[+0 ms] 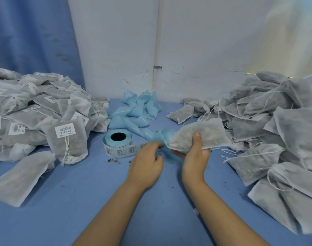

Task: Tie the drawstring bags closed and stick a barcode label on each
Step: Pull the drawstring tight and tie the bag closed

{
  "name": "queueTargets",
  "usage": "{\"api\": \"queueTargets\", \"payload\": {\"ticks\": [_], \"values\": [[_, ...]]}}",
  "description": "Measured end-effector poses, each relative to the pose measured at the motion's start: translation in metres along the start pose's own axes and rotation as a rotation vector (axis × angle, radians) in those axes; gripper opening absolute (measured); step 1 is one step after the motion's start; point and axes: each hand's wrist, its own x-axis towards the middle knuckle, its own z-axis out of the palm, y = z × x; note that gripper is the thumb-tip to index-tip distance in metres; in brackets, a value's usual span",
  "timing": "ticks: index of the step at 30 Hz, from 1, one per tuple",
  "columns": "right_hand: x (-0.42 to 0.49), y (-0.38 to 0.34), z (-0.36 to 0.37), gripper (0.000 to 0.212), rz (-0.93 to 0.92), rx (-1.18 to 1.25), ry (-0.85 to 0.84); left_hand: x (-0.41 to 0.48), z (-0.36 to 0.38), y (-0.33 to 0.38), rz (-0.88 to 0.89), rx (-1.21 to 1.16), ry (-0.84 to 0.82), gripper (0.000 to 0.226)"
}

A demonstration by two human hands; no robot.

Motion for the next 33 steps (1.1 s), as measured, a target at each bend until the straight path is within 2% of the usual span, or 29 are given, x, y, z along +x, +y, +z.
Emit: {"api": "queueTargets", "payload": {"ticks": [3, 6, 9, 13, 15, 17, 20, 23, 26, 29, 31, 33], "values": [[0.002, 0.001, -0.003, 0.013, 0.021, -0.004, -0.034, 0.003, -0.001, -0.004, -0.072, 0.009, -0.083, 0.059], [0.001, 0.004, -0.004, 0.009, 0.051, -0.038, -0.097, 0.006, 0.000, -0.007, -0.114, -0.019, -0.096, 0.059], [0.000, 0.007, -0.003, 0.016, 0.096, -0.092, -0.166, 0.007, 0.003, -0.007, -0.083, -0.066, 0.018, 0.040], [0.002, 0.011, -0.003, 0.022, 0.137, -0.223, -0.195, 0.005, 0.002, -0.003, 0.022, -0.164, 0.187, 0.041], [0.002, 0.010, -0.002, 0.025, 0.157, -0.244, -0.202, 0.003, 0.001, 0.000, 0.087, -0.208, 0.160, 0.040], [0.004, 0.011, -0.001, 0.029, 0.179, -0.266, -0.196, 0.002, 0.000, 0.004, 0.075, -0.273, 0.083, 0.038], [0.005, 0.012, -0.002, 0.035, 0.179, -0.292, -0.202, 0.001, -0.003, 0.008, -0.040, -0.468, 0.026, 0.046], [0.003, 0.013, -0.001, 0.038, 0.128, -0.317, -0.265, 0.003, -0.008, 0.009, -0.151, -0.623, 0.023, 0.034], [0.002, 0.014, 0.002, 0.030, 0.085, -0.364, -0.327, 0.002, -0.009, 0.009, -0.149, -0.579, 0.043, 0.020], [0.014, 0.012, 0.001, 0.030, 0.078, -0.497, -0.313, -0.001, -0.008, 0.008, -0.102, -0.472, 0.012, 0.029], [0.022, 0.010, -0.001, 0.038, 0.064, -0.626, -0.253, 0.000, -0.009, 0.008, -0.113, -0.521, -0.040, 0.036], [0.026, 0.011, -0.002, 0.044, 0.081, -0.590, -0.210, 0.003, -0.010, 0.007, -0.141, -0.605, -0.083, 0.037]]}}
